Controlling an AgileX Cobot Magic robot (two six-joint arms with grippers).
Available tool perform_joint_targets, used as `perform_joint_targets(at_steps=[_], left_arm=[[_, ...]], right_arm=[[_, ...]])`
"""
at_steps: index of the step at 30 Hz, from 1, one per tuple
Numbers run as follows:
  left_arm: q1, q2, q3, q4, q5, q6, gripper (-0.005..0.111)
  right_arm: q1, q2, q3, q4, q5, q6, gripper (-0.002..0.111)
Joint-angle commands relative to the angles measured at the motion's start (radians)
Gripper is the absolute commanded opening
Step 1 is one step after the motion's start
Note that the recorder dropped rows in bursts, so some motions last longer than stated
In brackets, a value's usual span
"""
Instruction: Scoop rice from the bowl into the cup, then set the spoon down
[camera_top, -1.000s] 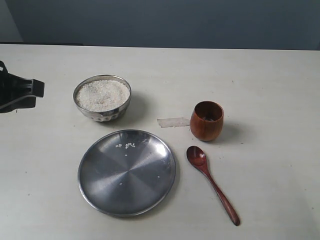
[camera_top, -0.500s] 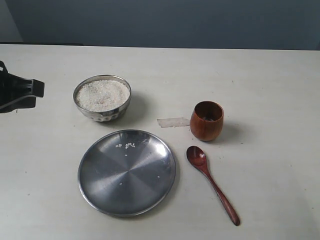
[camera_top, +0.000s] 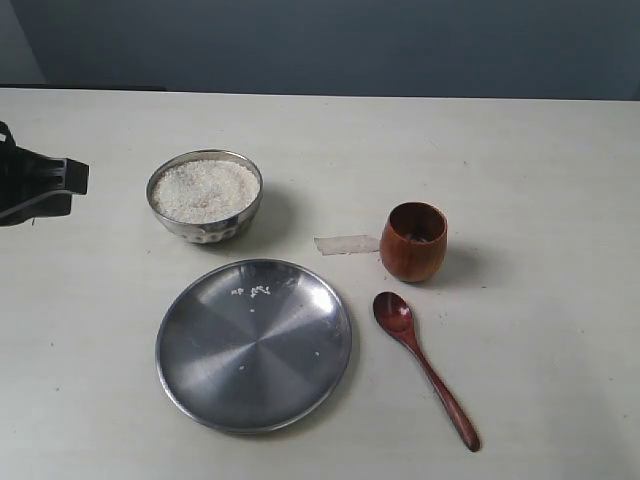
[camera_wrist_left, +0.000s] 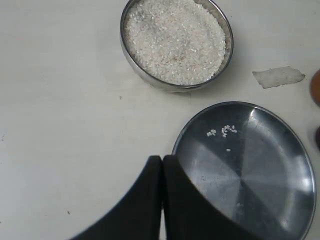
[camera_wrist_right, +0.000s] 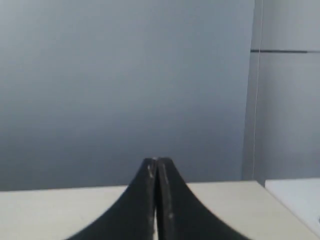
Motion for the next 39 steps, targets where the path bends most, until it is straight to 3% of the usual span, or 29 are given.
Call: perform_joint_targets(at_steps=[1,8,12,19,25,29,34,39], left_arm=[[-0.003,0.0,-0.006,-0.001,-0.011,0.003,0.0],[-0.003,0.0,-0.006,-0.001,-0.011,0.003,0.0],[-0.003,0.0,-0.006,-0.001,-0.011,0.003,0.0],[-0.003,0.0,-0.006,-0.001,-0.011,0.003,0.0],[-0.003,0.0,-0.006,-0.001,-0.011,0.003,0.0],[-0.003,0.0,-0.006,-0.001,-0.011,0.003,0.0],[-0.003,0.0,-0.006,-0.001,-0.011,0.003,0.0],[-0.003,0.0,-0.006,-0.001,-0.011,0.003,0.0]], right_arm=[[-0.004,-0.005,0.002,0.021,-0.105,0.0,-0.001],[-0.004,-0.005,0.002,0.187,-0.224,0.013,-0.001],[-0.004,-0.005,0.002,0.264,-0.229,0.266,-0.001],[-0.004,-0.005,0.002,0.262,-0.468,0.395,-0.001],[-0.004,-0.005,0.002,0.246,-0.487,0.49,-0.001],[-0.004,-0.005,-0.072,0.061,-0.367,0.574,-0.001],[0.002,0.047,-0.257,-0.381,-0.177,0.725,-0.001],[0.099,0.198,-0.381,-0.581,-0.05,0.861,-0.001]])
